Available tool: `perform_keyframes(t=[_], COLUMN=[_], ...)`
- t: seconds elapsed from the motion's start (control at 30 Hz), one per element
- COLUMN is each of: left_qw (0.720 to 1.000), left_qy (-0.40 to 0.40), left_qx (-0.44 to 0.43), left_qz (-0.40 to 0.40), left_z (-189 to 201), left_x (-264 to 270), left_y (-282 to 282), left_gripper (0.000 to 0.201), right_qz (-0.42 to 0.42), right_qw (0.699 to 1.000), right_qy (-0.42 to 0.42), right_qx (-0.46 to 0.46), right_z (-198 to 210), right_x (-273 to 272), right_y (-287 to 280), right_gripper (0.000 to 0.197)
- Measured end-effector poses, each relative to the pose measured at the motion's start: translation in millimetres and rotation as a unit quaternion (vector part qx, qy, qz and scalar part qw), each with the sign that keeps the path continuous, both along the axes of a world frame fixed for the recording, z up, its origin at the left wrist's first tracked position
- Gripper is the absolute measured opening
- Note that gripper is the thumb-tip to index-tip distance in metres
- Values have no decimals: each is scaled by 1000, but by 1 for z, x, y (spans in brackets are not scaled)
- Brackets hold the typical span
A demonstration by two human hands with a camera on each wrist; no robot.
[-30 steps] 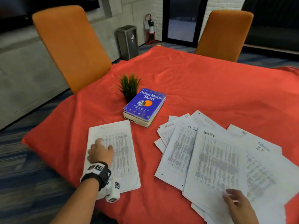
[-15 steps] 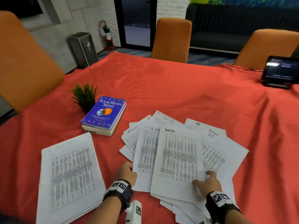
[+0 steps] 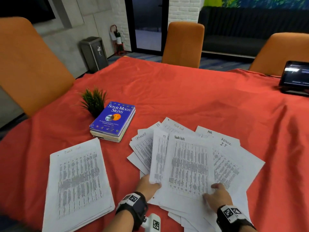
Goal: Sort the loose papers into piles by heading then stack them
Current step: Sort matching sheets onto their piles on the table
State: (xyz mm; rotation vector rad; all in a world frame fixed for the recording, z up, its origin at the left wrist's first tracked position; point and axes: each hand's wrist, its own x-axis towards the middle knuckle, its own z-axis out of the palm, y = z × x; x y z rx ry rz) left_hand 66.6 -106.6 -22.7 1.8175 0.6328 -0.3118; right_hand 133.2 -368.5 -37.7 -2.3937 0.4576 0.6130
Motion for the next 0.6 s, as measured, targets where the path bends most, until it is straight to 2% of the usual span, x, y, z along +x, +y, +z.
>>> perform_keyframes(t=[0.1, 0.27, 0.33, 0.6], left_qw=[1000, 993, 989, 992], left_qy=[7, -8, -20, -12], left_qx=[14, 119, 143, 122], left_qz=[0, -13, -20, -31], left_z=[0, 8, 10, 8], left_x=[3, 8, 11, 12], left_y=[-7, -13, -14, -18], left_gripper=[19, 16, 22, 18], right_qz=[8, 5, 6, 20], right_qw=[1000, 1000, 1000, 1000], right_qy=[-3, -12, -13, -8], right_qx=[6, 16, 18, 8], right_z=[-3, -2, 0, 1], right_x=[0, 1, 0, -4], right_y=[-1, 2, 3, 2], right_gripper=[48, 46, 46, 49])
